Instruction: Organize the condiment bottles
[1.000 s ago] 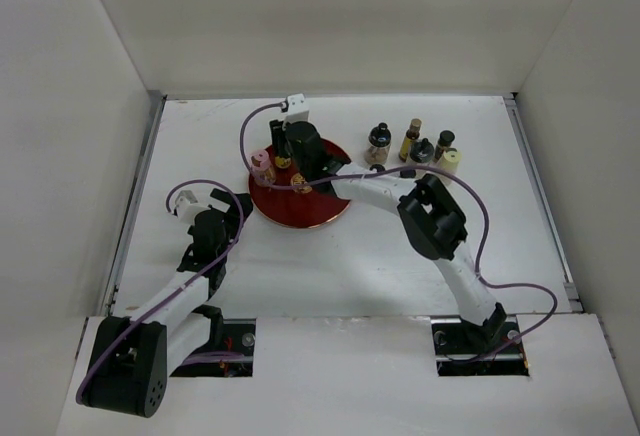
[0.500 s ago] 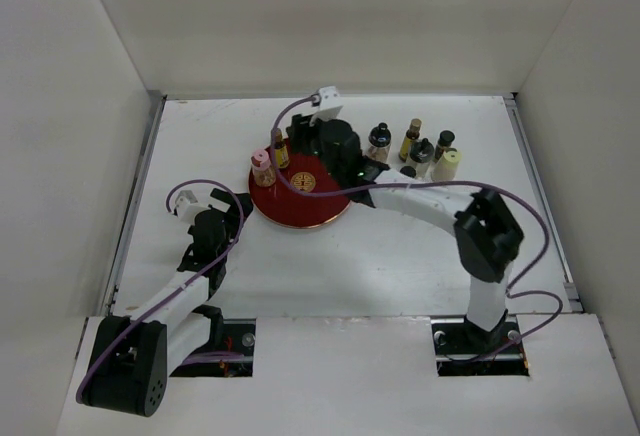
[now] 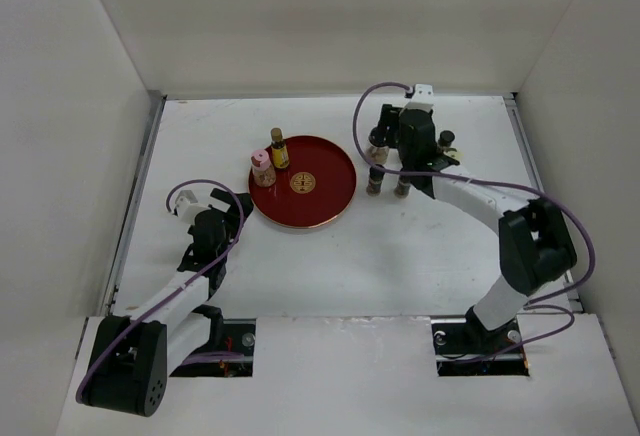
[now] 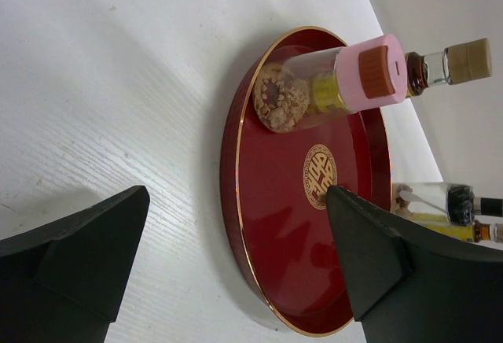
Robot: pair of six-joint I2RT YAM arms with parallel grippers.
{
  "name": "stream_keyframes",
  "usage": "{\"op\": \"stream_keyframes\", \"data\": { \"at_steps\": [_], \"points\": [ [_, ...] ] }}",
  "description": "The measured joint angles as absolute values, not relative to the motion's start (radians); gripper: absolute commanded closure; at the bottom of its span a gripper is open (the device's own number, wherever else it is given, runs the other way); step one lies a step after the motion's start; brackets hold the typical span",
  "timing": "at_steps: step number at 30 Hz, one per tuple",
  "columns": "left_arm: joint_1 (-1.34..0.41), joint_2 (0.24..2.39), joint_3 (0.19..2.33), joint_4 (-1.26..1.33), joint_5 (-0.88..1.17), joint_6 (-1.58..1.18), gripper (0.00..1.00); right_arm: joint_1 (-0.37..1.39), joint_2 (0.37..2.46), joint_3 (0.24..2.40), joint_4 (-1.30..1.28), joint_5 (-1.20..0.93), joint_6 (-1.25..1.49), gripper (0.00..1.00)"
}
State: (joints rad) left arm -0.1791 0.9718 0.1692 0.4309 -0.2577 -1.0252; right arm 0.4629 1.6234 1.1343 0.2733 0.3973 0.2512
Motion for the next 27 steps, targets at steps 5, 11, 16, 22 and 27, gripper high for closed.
{"op": "stream_keyframes", "data": {
  "at_steps": [5, 11, 16, 22, 27],
  "points": [
    [-0.179, 0.971, 0.169, 0.431, -0.258, -1.025, 0.00, 0.459, 1.727, 1.135, 0.253, 0.347, 0.247, 0.19],
    [-0.179, 0.971, 0.169, 0.430, -0.257, -1.025, 0.00, 0.457, 1.824, 1.190, 0.241, 0.316, 0.238, 0.19],
    [-0.179, 0.973, 0.169, 0.431, -0.257, -1.025, 0.00, 0.448, 1.867, 1.237, 0.239, 0.317, 0.234, 0.19],
    [-0.179, 0.978, 0.169, 0.432, -0.258, -1.025, 0.00, 0.432, 1.915, 1.286, 0.231, 0.318, 0.229, 0.22],
    [-0.179, 0.981, 0.169, 0.432, -0.258, -1.025, 0.00, 0.426, 1.935, 1.318, 0.198, 0.318, 0.228, 0.26]
  ]
}}
